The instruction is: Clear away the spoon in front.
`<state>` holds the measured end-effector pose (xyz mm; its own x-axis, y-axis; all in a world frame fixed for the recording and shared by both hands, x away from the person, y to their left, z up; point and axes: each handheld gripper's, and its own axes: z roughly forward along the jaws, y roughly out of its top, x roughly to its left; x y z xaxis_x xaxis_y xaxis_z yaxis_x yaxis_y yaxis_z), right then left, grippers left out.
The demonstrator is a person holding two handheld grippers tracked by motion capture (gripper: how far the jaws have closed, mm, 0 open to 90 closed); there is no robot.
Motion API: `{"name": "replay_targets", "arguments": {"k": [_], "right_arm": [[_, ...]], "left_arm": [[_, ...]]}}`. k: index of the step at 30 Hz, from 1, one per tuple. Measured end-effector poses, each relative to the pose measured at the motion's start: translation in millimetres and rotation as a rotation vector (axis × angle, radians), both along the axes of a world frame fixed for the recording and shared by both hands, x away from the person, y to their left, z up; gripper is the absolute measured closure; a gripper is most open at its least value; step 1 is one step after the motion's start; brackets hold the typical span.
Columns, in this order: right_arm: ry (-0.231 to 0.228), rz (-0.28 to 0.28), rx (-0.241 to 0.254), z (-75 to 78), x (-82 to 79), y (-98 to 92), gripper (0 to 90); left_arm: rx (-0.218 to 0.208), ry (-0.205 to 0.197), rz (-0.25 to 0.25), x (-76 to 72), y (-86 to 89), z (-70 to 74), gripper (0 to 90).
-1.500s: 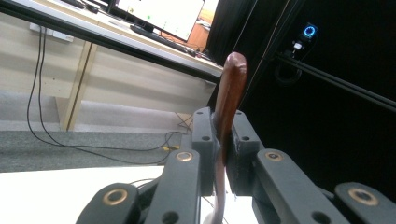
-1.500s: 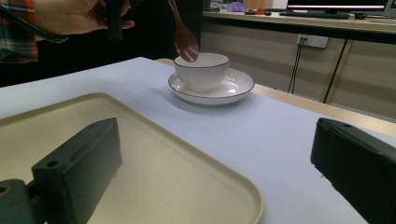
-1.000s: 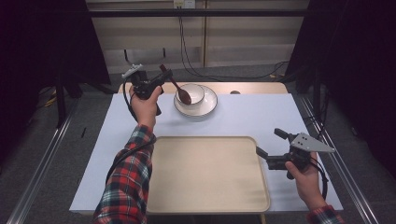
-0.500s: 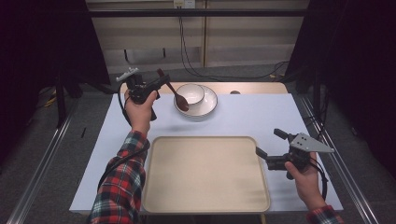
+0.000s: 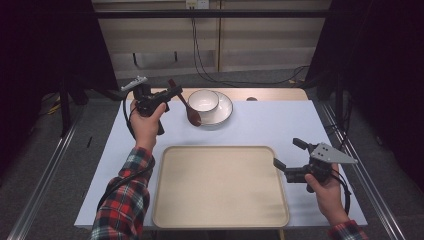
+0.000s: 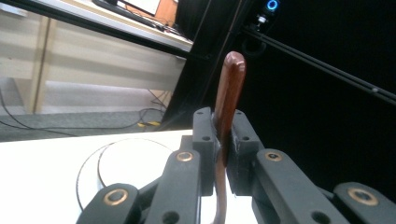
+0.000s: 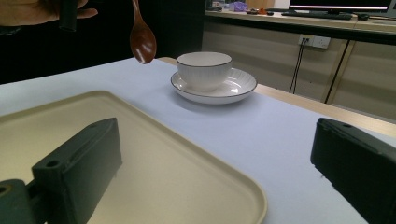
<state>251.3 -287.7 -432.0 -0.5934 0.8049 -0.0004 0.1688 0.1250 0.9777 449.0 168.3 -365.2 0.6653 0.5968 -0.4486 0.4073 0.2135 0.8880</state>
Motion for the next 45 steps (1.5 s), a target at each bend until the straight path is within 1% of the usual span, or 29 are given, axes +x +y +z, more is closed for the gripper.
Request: {"name": "replay_targets", "arguments": {"k": [1, 2, 3, 4, 5, 6, 7, 8, 9, 10, 12, 13, 14, 15, 16, 17, 18, 21, 23, 24, 26, 27, 28, 32, 36, 41, 42, 44, 45], "right_arm": [[0.0, 0.002, -0.001, 0.0, 0.1, 0.0, 1.3], [-0.001, 0.003, -0.006, 0.0, 0.1, -0.1, 1.3], [-0.001, 0.003, -0.006, 0.0, 0.1, -0.1, 1.3], [-0.001, 0.003, -0.006, -0.1, 0.1, 0.0, 1.3], [-0.001, -0.002, -0.006, 0.0, -0.1, 0.2, 1.3], [-0.002, -0.003, -0.006, 0.0, -0.2, 0.4, 1.3], [-0.002, -0.003, -0.006, 0.0, -0.2, 0.4, 1.3], [-0.001, -0.006, -0.007, -0.1, -0.4, 0.6, 1.3], [-0.001, -0.006, -0.007, -0.1, -0.4, 0.6, 1.3], [-0.001, -0.009, -0.007, -0.1, -0.6, 0.6, 1.3], [-0.001, -0.008, -0.006, 0.0, -0.6, 0.4, 1.3], [-0.001, -0.008, -0.006, 0.0, -0.6, 0.4, 1.3], [-0.002, -0.009, -0.007, 0.0, -0.5, 0.4, 1.3], [-0.001, -0.01, -0.007, 0.0, -0.6, 0.6, 1.3], [-0.001, -0.007, -0.006, -0.1, -0.6, 0.8, 1.3], [0.001, -0.004, -0.006, -0.1, -0.7, 1.1, 1.3], [0.001, -0.003, -0.005, 0.0, -0.6, 1.2, 1.3], [0.0, -0.005, -0.007, 0.0, -0.8, 1.5, 1.3], [0.0, -0.006, -0.006, 0.0, -0.9, 1.5, 1.3], [0.002, -0.005, -0.009, 0.2, -1.2, 1.2, 1.3], [0.001, -0.008, -0.008, 0.1, -1.2, 1.4, 1.3], [0.002, -0.007, -0.01, 0.2, -1.3, 1.2, 1.3], [0.002, -0.006, -0.008, 0.0, -1.2, 1.4, 1.3], [0.002, -0.003, -0.015, -0.2, -1.3, 1.5, 1.3], [0.003, -0.005, -0.015, -0.5, -1.1, 1.9, 1.3], [0.003, 0.0, -0.014, -0.5, -1.4, 2.5, 1.3], [0.005, -0.003, -0.016, -0.3, -1.7, 2.4, 1.3], [0.003, -0.004, -0.017, -0.3, -1.6, 2.4, 1.3], [0.004, -0.005, -0.017, -0.3, -1.7, 2.3, 1.3]], "left_arm": [[0.014, -0.005, -0.013, -1.4, 1.3, -0.3, 83.9], [0.018, -0.004, -0.02, -4.3, 1.3, -0.8, 83.8], [0.018, -0.004, -0.02, -4.3, 1.3, -0.8, 83.9], [0.005, 0.005, -0.02, -6.4, 0.3, -1.1, 83.9], [0.014, 0.0, -0.03, -7.6, 1.3, -1.7, 83.8], [0.011, 0.003, -0.026, -9.5, 0.8, -1.7, 83.9], [0.018, 0.001, -0.041, -10.9, 1.4, -2.0, 83.9], [0.032, -0.003, -0.045, -13.7, 2.0, -2.1, 83.9], [0.032, -0.003, -0.045, -13.7, 2.0, -2.1, 83.9], [0.023, 0.003, -0.047, -17.2, 2.4, -1.6, 83.9], [0.027, 0.005, -0.053, -19.1, 3.2, -1.4, 83.9], [0.051, 0.001, -0.071, -19.6, 5.0, -1.3, 83.9], [0.043, 0.003, -0.056, -21.6, 4.7, -1.1, 83.8], [0.031, 0.016, -0.072, -23.9, 5.6, -1.3, 83.8], [0.019, 0.026, -0.069, -25.8, 5.1, -1.2, 83.9], [0.03, 0.027, -0.074, -26.9, 5.8, -1.4, 83.8], [0.032, 0.023, -0.081, -27.8, 6.4, -1.9, 83.9], [0.026, 0.033, -0.092, -31.6, 5.9, -3.3, 83.8], [0.024, 0.031, -0.101, -32.6, 5.7, -4.2, 83.9], [0.03, 0.029, -0.104, -33.4, 6.6, -5.1, 83.9], [0.024, 0.028, -0.117, -35.3, 7.2, -6.2, 83.9], [0.021, 0.031, -0.107, -36.7, 6.2, -6.1, 83.9], [0.038, 0.026, -0.123, -37.7, 7.2, -6.4, 83.9], [0.018, 0.027, -0.147, -43.8, 6.2, -5.8, 83.9], [0.031, 0.017, -0.17, -50.3, 5.3, -4.3, 83.8], [0.051, 0.019, -0.191, -56.1, 3.0, -4.6, 83.9], [0.044, 0.021, -0.194, -57.3, 2.3, -5.4, 83.9], [0.046, 0.025, -0.205, -59.6, 1.7, -6.5, 83.9], [0.033, 0.029, -0.203, -60.9, 0.7, -7.3, 83.8]]}}
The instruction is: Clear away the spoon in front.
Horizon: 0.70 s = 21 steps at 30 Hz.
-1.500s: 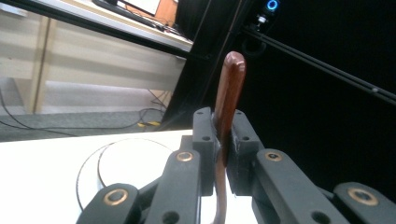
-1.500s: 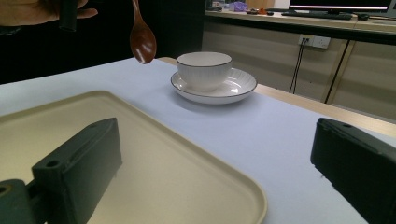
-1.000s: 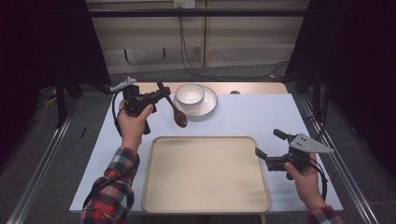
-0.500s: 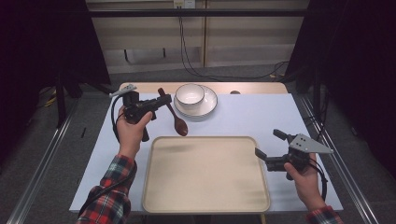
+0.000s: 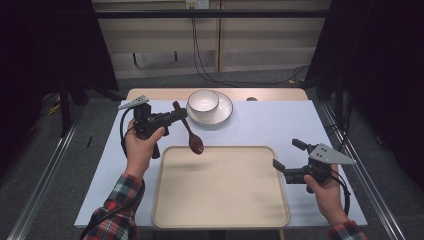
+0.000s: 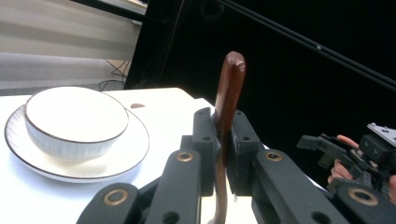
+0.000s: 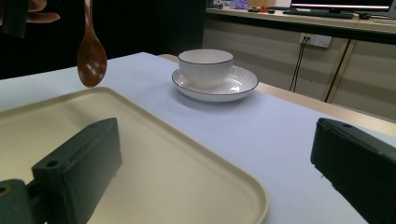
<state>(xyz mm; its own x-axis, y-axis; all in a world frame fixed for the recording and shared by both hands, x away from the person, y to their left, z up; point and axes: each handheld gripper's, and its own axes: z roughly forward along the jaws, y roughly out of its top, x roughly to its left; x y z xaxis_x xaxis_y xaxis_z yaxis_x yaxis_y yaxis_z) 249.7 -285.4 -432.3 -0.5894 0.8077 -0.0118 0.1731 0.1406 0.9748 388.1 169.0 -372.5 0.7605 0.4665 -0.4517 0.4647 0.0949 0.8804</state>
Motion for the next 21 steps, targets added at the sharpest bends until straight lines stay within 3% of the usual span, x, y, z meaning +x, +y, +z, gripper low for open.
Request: {"name": "replay_targets", "arguments": {"k": [21], "right_arm": [[-0.002, 0.015, -0.004, -0.9, 0.1, 2.1, 1.3]], "left_arm": [[0.024, 0.027, -0.066, -19.5, 0.8, -12.0, 83.9]]}}
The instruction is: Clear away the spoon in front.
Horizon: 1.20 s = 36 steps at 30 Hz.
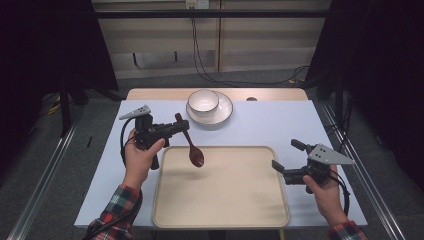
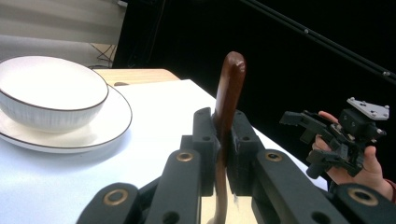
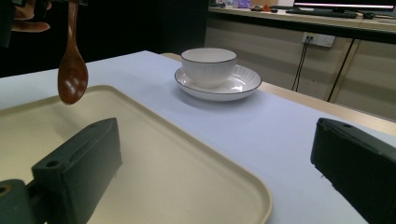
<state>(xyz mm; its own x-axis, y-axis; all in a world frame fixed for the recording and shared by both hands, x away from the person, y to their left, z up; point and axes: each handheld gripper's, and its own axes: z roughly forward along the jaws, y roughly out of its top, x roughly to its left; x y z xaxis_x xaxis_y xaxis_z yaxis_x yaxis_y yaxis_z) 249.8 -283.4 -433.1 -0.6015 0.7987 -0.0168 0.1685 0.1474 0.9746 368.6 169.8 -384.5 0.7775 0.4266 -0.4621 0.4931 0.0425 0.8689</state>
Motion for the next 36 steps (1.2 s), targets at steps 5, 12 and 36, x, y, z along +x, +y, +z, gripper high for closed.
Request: {"name": "replay_targets", "arguments": {"k": [5, 12, 36], "right_arm": [[0.001, -0.003, 0.0, 0.2, -0.5, -0.1, 1.3], [0.001, 0.0, -0.002, 0.1, -0.5, 0.3, 1.3], [-0.001, 0.005, -0.011, 0.3, -0.9, 0.7, 1.3]], "left_arm": [[0.007, 0.005, -0.007, -4.4, 0.4, -3.8, 83.9], [0.006, 0.021, -0.028, -11.1, 0.3, -10.6, 83.9], [0.027, 0.037, -0.068, -26.1, 0.3, -24.1, 83.8]]}}
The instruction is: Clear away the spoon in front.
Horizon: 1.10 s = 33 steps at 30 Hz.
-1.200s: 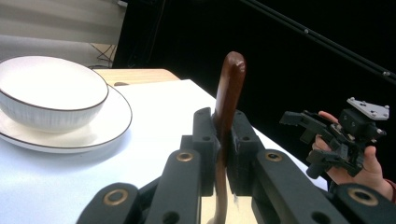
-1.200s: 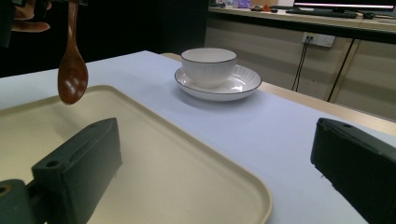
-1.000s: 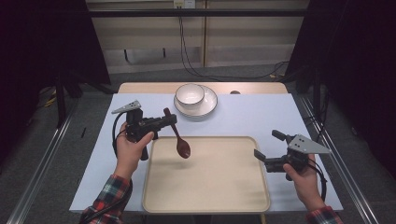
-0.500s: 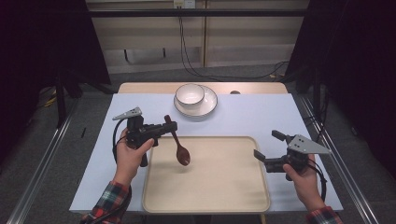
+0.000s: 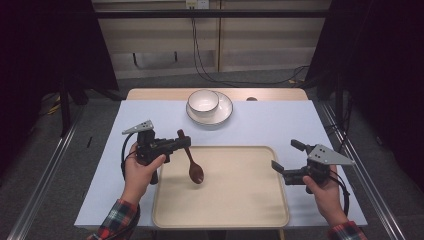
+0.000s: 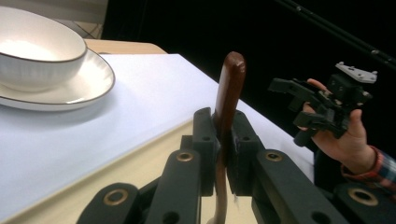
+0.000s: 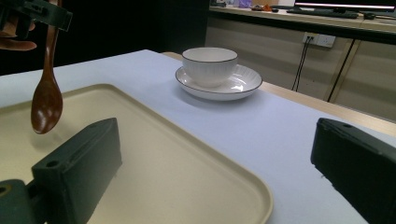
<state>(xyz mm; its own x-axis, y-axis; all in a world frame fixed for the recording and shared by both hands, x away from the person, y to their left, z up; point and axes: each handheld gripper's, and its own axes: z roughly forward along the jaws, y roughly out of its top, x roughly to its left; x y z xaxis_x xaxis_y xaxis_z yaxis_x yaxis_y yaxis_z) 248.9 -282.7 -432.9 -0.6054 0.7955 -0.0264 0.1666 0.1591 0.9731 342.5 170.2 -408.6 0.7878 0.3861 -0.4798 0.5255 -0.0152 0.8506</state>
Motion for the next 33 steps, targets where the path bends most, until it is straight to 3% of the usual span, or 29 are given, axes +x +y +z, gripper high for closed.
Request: {"name": "replay_targets", "arguments": {"k": [17, 33], "right_arm": [[0.002, 0.0, 0.002, 0.4, -0.8, 1.0, 1.3], [0.001, 0.003, -0.011, 0.4, -0.9, 2.4, 1.3]], "left_arm": [[0.001, 0.037, -0.029, -6.9, -3.4, -7.3, 83.8], [0.029, 0.048, -0.057, -14.3, -3.6, -12.7, 83.8]]}}
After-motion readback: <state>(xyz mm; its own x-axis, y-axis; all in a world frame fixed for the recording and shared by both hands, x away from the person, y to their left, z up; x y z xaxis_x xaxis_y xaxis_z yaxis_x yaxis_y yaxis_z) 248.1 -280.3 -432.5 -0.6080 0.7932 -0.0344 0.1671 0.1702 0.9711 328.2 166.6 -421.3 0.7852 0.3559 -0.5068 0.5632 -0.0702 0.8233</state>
